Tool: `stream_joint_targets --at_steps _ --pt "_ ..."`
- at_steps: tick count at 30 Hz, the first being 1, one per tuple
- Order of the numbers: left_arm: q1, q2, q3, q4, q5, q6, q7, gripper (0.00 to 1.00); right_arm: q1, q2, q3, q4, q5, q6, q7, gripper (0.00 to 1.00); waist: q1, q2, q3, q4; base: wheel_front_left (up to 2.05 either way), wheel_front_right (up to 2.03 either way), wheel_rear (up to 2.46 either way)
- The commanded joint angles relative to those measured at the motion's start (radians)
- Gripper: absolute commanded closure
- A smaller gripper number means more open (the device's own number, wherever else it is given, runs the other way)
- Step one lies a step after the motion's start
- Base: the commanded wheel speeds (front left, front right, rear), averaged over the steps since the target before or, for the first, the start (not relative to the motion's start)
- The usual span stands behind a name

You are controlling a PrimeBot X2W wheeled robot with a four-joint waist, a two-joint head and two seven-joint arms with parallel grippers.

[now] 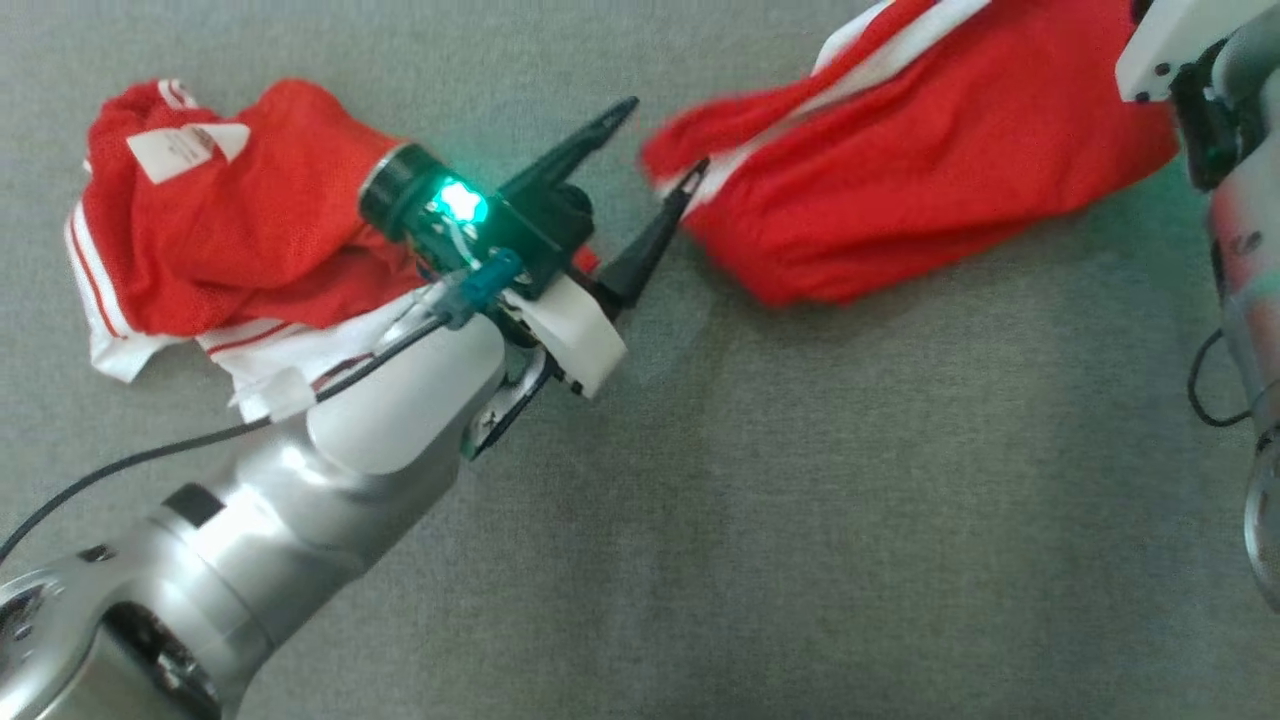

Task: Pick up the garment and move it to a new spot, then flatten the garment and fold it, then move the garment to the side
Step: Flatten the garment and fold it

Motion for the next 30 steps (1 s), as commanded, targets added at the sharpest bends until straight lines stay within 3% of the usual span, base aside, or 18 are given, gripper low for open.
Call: stream_joint_targets --at_steps 1,11,17,22,25,30 --pt "-0.023 0.035 0.042 -0.028 -0.008 0.011 -0.010 0.00 -0.023 0.025 0.015 -0.024 0.009 -0.001 -0.019 0.00 0.0000 0.0000 -0.033 -0.018 0.00 0.00 0.00" --pt "0.091 0.121 0.158 -0.119 -0.074 0.136 -0.044 0.00 0.072 0.071 0.120 -0.069 0.152 -0.001 -0.147 0.00 0.0000 0.0000 -0.197 -0.103 0.00 0.00 0.00" --pt "0.198 0.164 0.284 -0.209 -0.093 0.225 -0.057 0.00 0.229 0.057 0.222 -0.216 0.252 -0.001 -0.188 0.00 0.0000 0.0000 -0.271 -0.139 0.00 0.00 0.00" --pt "0.351 0.161 0.406 -0.300 -0.046 0.282 -0.058 0.00 0.423 0.039 0.257 -0.377 0.311 -0.001 -0.195 0.00 0.0000 0.0000 -0.328 -0.154 0.00 0.00 0.00" --pt "0.477 0.140 0.480 -0.339 -0.018 0.293 -0.058 0.00 0.551 0.044 0.262 -0.472 0.323 -0.001 -0.195 0.00 0.0000 0.0000 -0.357 -0.157 0.00 0.00 0.00" --pt "0.623 0.096 0.551 -0.362 0.034 0.272 -0.058 0.00 0.726 0.060 0.240 -0.594 0.313 -0.001 -0.195 0.00 0.0000 0.0000 -0.386 -0.147 0.00 0.00 0.00"
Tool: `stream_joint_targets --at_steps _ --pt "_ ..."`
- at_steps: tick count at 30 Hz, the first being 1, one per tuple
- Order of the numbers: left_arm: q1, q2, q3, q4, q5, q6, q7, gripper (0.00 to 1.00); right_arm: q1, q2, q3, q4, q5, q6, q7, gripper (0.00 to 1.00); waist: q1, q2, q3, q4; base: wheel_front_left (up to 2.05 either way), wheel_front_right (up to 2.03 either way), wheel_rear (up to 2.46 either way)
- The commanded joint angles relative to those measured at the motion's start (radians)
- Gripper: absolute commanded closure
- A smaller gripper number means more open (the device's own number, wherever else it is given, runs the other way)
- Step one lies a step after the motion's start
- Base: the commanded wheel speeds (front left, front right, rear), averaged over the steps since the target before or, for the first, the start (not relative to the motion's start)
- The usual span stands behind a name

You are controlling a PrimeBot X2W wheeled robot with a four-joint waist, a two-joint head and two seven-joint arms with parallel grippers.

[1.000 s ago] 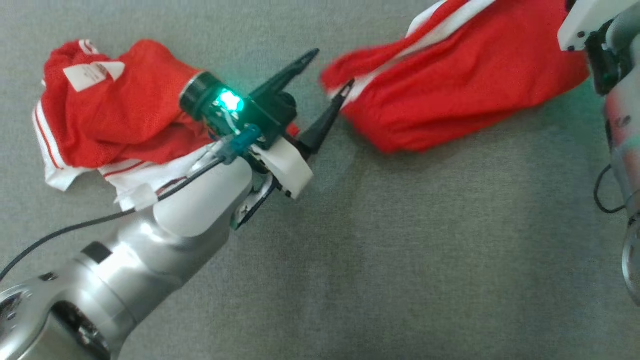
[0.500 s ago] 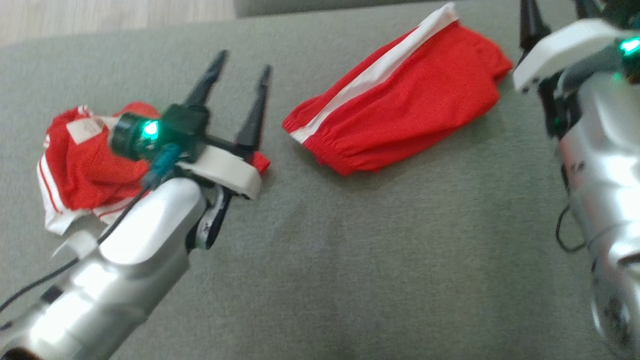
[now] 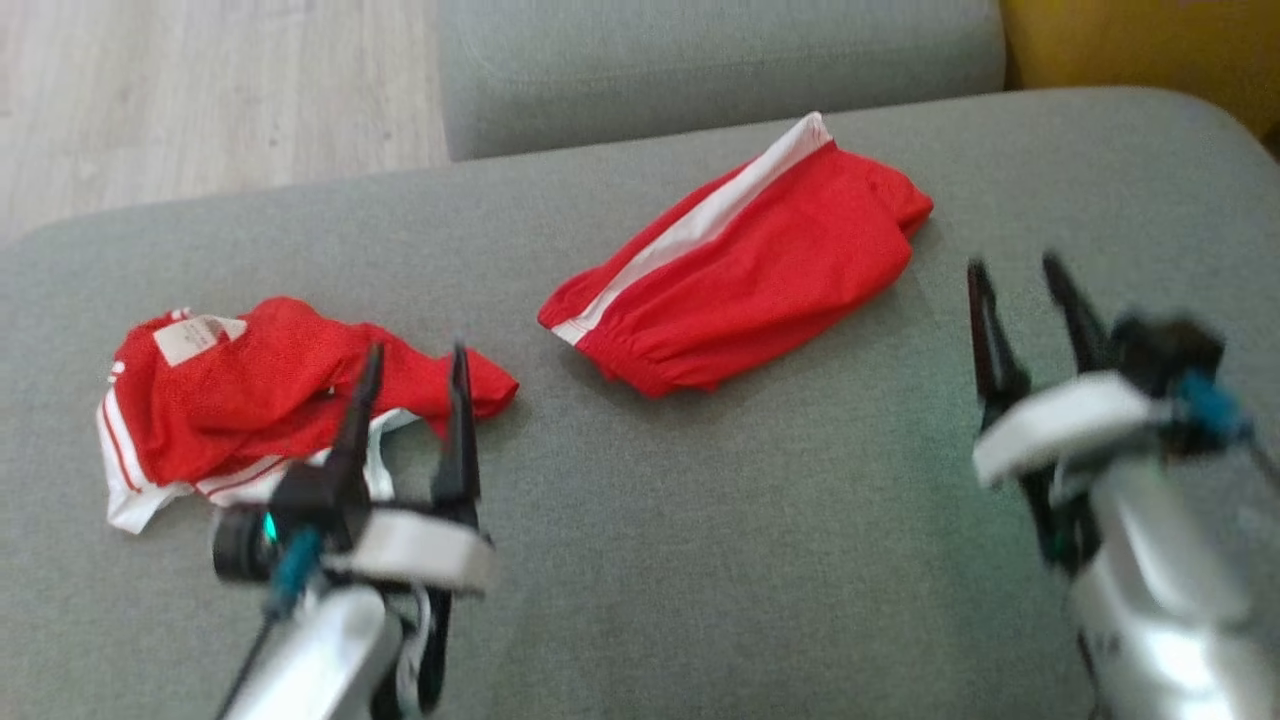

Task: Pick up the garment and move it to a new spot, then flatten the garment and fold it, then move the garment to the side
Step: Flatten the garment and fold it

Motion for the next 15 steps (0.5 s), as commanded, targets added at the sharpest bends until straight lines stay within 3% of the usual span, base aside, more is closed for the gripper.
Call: stream_joint_targets --at_steps 1,8,15 --pt "-0.012 0.003 0.067 -0.035 0.023 -0.009 -0.008 0.00 0.030 0.018 0.003 -0.064 -0.010 -0.001 -0.009 0.00 0.0003 -0.0001 -0.016 0.007 0.00 0.00 0.00" --pt "0.116 -0.075 0.163 -0.042 0.113 -0.075 -0.008 0.00 0.213 0.072 -0.063 -0.245 -0.062 -0.001 0.068 0.00 0.0003 -0.0001 -0.009 0.020 0.00 0.00 0.00" --pt "0.079 -0.122 0.214 -0.025 0.194 -0.156 -0.008 0.00 0.200 0.093 -0.128 -0.379 -0.117 -0.001 0.181 0.00 0.0003 -0.0001 0.085 0.063 0.00 0.00 0.00"
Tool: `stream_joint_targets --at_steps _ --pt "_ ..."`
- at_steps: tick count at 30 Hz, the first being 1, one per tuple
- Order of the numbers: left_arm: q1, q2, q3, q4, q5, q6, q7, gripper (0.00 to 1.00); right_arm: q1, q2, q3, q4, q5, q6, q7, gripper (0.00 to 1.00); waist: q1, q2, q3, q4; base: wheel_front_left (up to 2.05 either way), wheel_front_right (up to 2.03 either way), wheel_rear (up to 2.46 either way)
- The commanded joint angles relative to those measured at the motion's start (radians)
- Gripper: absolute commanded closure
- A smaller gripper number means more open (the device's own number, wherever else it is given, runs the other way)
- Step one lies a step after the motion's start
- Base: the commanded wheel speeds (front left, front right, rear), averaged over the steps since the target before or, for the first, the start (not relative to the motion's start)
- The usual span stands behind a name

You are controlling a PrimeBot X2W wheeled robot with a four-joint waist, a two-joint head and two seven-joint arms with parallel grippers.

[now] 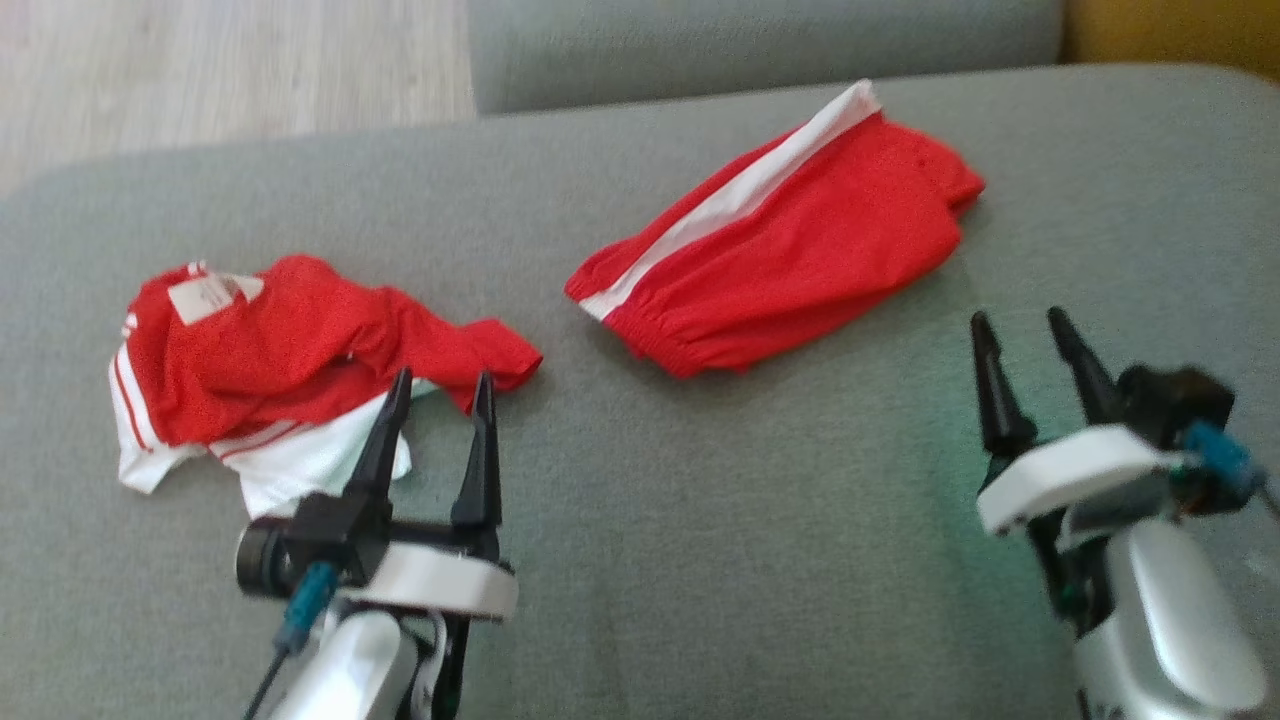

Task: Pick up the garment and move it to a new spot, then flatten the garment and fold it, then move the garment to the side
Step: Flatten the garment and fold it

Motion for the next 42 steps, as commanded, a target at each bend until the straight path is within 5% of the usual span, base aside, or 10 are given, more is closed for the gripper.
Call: stream_joint_targets --at_steps 1,7,18,32,33,34,35,42 --pt "-0.074 -0.004 0.051 -0.023 0.011 -0.011 -0.008 0.00 -0.072 0.004 -0.003 -0.034 -0.019 -0.001 0.040 0.00 0.0000 -0.0001 0.053 0.028 0.00 0.00 0.00" --pt "-0.133 -0.039 0.067 -0.010 0.043 -0.053 -0.008 0.00 -0.266 0.006 -0.139 0.007 -0.046 -0.001 0.182 0.00 0.0000 -0.0001 0.160 0.079 0.00 0.00 0.00" --pt "-0.186 -0.103 0.087 0.037 0.079 -0.116 -0.008 0.00 -0.621 -0.051 -0.418 0.373 -0.150 -0.001 0.358 0.00 0.0000 -0.0001 0.273 0.169 0.00 0.00 0.00" --pt "-0.206 -0.135 0.127 0.047 0.119 -0.171 -0.008 0.00 -0.771 -0.112 -0.479 0.662 -0.285 -0.001 0.344 0.00 0.0000 -0.0001 0.315 0.203 0.00 0.00 0.00" --pt "-0.207 -0.136 0.130 0.047 0.122 -0.172 -0.008 0.00 -0.779 -0.111 -0.468 0.675 -0.286 -0.001 0.338 0.08 0.0000 -0.0001 0.316 0.202 0.00 0.00 0.00" --pt "-0.208 -0.137 0.133 0.048 0.125 -0.173 -0.008 0.00 -0.785 -0.112 -0.460 0.686 -0.285 -0.001 0.329 0.83 0.0000 -0.0001 0.316 0.198 0.00 0.00 0.00" --pt "-0.208 -0.138 0.137 0.050 0.128 -0.173 -0.008 0.00 -0.789 -0.114 -0.451 0.696 -0.283 -0.001 0.318 1.00 0.0000 -0.0001 0.315 0.194 0.00 0.00 0.00" --pt "-0.189 -0.144 0.160 0.057 0.142 -0.183 -0.008 0.00 -0.757 -0.143 -0.391 0.742 -0.234 -0.001 0.217 1.00 0.0000 -0.0001 0.275 0.144 0.00 0.00 0.00"
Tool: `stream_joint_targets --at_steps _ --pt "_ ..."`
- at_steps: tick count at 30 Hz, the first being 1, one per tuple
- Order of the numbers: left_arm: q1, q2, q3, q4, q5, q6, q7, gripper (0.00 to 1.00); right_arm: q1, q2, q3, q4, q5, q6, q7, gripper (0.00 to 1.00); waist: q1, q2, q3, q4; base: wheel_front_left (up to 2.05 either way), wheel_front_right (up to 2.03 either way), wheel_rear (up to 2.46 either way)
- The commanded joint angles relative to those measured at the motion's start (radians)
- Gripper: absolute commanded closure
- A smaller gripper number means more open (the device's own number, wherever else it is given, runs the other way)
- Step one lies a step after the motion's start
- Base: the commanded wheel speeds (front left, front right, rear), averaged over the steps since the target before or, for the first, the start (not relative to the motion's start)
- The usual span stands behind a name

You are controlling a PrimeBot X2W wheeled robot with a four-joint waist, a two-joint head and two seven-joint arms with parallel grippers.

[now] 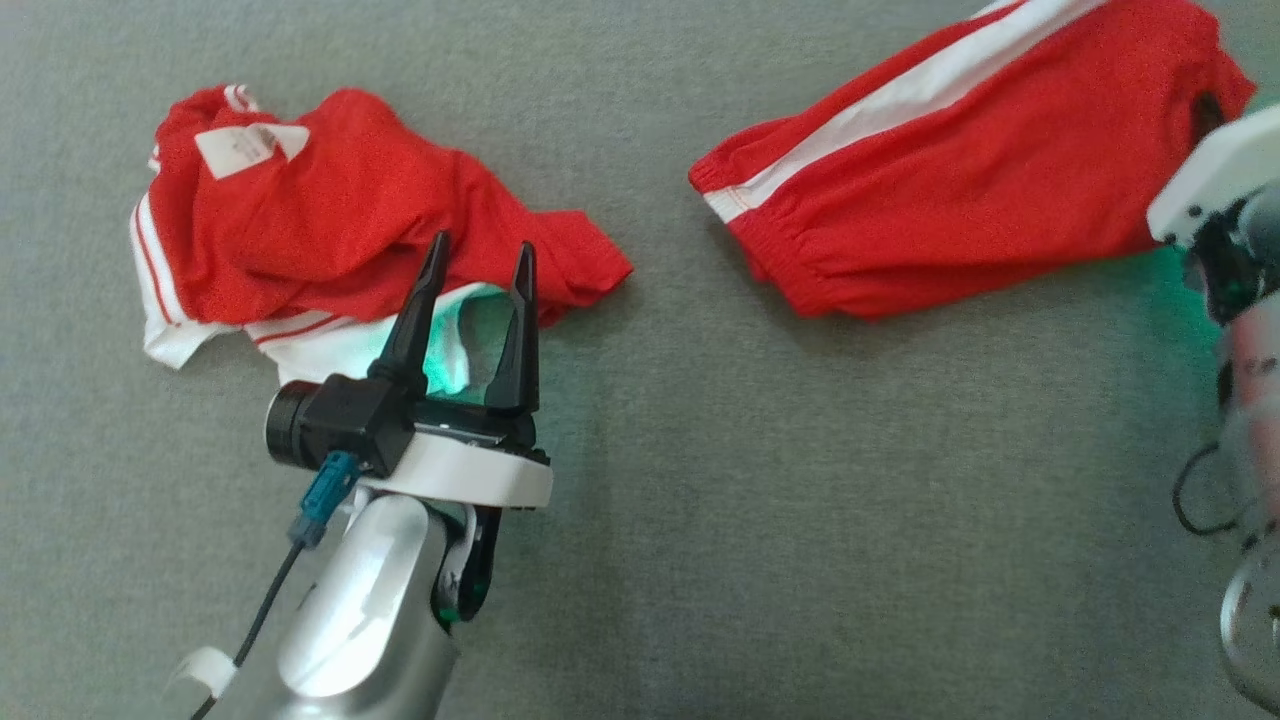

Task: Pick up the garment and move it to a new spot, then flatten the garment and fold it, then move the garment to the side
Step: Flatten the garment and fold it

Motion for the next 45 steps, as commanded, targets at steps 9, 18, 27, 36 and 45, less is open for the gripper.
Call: stream_joint_targets --at_steps 9,18,27,36,45 --pt "0.038 0.004 0.062 -0.008 0.033 -0.012 -0.008 0.00 0.147 -0.125 0.031 -0.024 0.173 -0.001 -0.109 1.00 -0.0001 0.0000 -0.093 -0.083 0.00 0.00 0.00" --pt "0.080 0.002 0.083 -0.003 0.043 -0.021 -0.008 0.00 0.234 -0.154 0.021 -0.039 0.238 -0.001 -0.150 1.00 -0.0001 0.0000 -0.135 -0.086 0.00 0.00 0.00" --pt "0.102 0.001 0.094 0.006 0.052 -0.025 -0.008 0.00 0.241 -0.087 0.118 -0.124 0.322 -0.001 -0.215 1.00 -0.0001 0.0000 -0.175 -0.072 0.00 0.00 0.00" --pt "0.123 0.002 0.094 0.004 0.061 -0.023 -0.008 0.00 0.301 -0.022 0.363 -0.309 0.505 -0.001 -0.206 1.00 -0.0001 0.0000 -0.223 -0.072 0.00 0.00 0.00" --pt "0.130 0.002 0.088 0.004 0.053 -0.023 -0.008 0.00 0.380 -0.026 0.617 -0.495 0.680 -0.001 -0.177 1.00 -0.0001 0.0000 -0.243 -0.066 0.00 0.00 0.00"
